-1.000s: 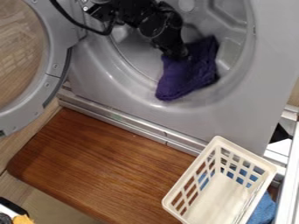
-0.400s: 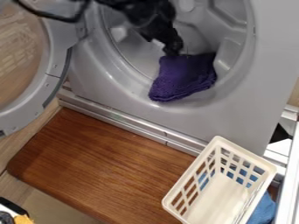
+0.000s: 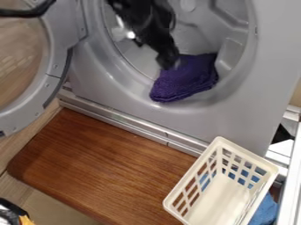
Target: Move the purple cloth from the basket to the washing machine
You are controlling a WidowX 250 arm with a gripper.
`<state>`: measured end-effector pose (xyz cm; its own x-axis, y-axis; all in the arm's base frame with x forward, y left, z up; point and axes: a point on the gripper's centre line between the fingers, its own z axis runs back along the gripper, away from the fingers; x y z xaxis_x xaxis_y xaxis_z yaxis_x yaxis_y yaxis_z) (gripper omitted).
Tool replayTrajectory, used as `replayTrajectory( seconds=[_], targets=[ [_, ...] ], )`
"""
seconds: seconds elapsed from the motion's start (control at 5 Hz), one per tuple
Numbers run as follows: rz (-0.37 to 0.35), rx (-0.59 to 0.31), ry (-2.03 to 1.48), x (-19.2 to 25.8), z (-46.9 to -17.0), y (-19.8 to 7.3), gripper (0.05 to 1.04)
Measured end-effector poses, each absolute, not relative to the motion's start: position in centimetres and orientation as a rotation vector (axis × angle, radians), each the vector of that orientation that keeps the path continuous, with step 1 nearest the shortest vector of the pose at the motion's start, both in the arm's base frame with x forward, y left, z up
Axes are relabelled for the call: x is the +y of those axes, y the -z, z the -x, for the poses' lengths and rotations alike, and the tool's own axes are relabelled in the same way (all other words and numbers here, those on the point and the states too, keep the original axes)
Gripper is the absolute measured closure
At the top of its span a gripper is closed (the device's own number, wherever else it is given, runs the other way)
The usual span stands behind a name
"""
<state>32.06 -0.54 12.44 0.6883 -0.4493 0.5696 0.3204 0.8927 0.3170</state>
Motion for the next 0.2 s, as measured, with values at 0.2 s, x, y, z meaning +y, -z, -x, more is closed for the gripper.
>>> replayTrajectory(
  seconds=[0.2],
  targets=[
    [-0.206,-0.634,0.503,-2.73,-28.38,-11.64,0.083]
  ],
)
